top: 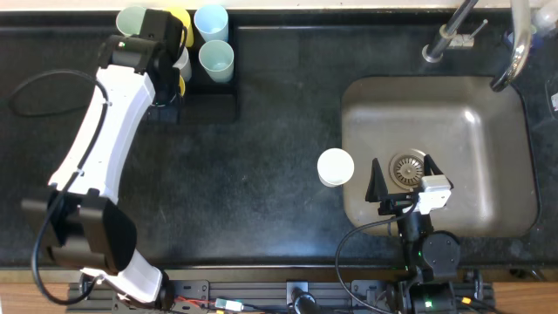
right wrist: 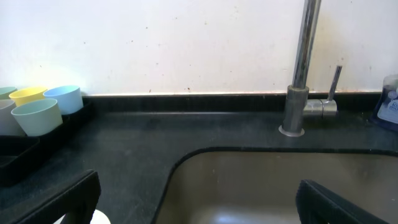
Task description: Store Cups
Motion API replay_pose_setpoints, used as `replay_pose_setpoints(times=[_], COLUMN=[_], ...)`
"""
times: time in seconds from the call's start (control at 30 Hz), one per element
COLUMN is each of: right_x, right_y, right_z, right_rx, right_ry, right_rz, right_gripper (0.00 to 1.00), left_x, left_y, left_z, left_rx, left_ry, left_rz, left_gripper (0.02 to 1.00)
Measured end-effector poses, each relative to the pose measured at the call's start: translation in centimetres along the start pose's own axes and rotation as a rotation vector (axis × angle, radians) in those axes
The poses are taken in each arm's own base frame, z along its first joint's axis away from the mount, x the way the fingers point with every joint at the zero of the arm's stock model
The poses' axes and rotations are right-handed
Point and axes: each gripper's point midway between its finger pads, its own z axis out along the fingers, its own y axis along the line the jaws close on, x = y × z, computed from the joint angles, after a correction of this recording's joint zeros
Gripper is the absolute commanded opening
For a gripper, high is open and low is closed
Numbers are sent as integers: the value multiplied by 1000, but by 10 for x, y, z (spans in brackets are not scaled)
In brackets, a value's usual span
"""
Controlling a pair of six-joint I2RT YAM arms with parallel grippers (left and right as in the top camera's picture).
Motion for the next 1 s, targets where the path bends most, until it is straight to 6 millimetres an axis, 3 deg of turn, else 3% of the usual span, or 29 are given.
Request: replay_pose_setpoints(times=[0.23,0.53,1.0], right_x=[0,0,0], right_y=[0,0,0], right_z=[0,0,0], right_rx=[0,0,0], right_ry=[0,0,0], right_rz=[0,0,0], right_gripper=[996,998,998], left_x=[7,-1,10], left_y=[1,-10,-13], left_z=[19,45,67], left_rx=[-46,-61,-89], left_ry=[11,25,73], left_rz=[5,-41,-44], left_gripper=[36,36,38])
